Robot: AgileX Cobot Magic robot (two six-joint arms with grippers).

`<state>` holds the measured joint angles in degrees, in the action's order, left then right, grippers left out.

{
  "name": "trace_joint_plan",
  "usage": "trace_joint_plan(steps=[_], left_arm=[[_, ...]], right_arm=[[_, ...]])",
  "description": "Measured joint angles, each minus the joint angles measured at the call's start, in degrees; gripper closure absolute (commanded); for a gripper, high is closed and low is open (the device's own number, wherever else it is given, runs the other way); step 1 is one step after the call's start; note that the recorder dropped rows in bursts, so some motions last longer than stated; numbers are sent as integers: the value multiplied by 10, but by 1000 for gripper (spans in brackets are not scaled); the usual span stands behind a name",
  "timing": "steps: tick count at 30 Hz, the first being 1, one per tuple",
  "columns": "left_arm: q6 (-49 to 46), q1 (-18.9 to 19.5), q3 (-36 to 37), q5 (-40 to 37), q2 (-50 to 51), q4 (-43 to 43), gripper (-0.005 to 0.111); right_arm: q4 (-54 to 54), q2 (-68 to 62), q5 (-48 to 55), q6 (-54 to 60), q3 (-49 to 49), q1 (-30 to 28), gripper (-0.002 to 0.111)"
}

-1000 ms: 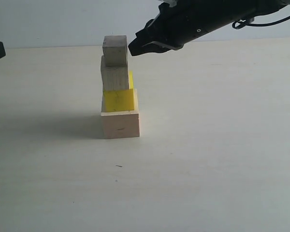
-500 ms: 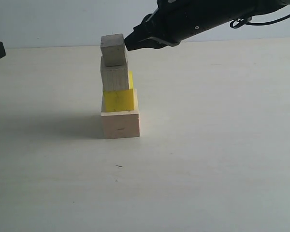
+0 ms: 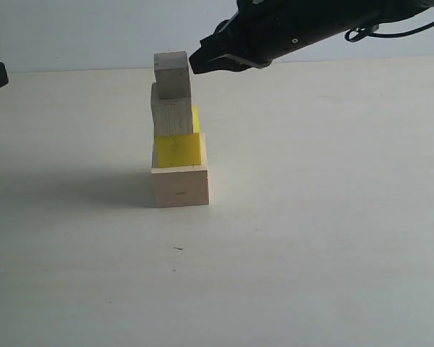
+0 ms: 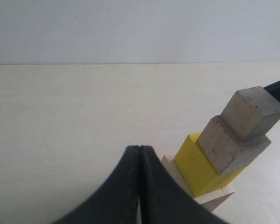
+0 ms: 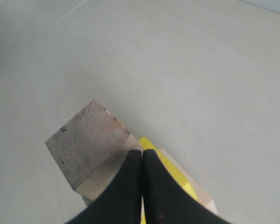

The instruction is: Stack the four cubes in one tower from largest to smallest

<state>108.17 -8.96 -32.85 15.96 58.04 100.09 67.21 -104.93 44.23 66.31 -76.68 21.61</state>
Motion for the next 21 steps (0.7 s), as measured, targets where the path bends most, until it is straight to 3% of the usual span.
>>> trace_joint_plan(steps=[21], left_arm=[[0, 0, 0, 0, 0, 0, 107]], right_arm=[[15, 0, -66, 36, 0, 0, 108]])
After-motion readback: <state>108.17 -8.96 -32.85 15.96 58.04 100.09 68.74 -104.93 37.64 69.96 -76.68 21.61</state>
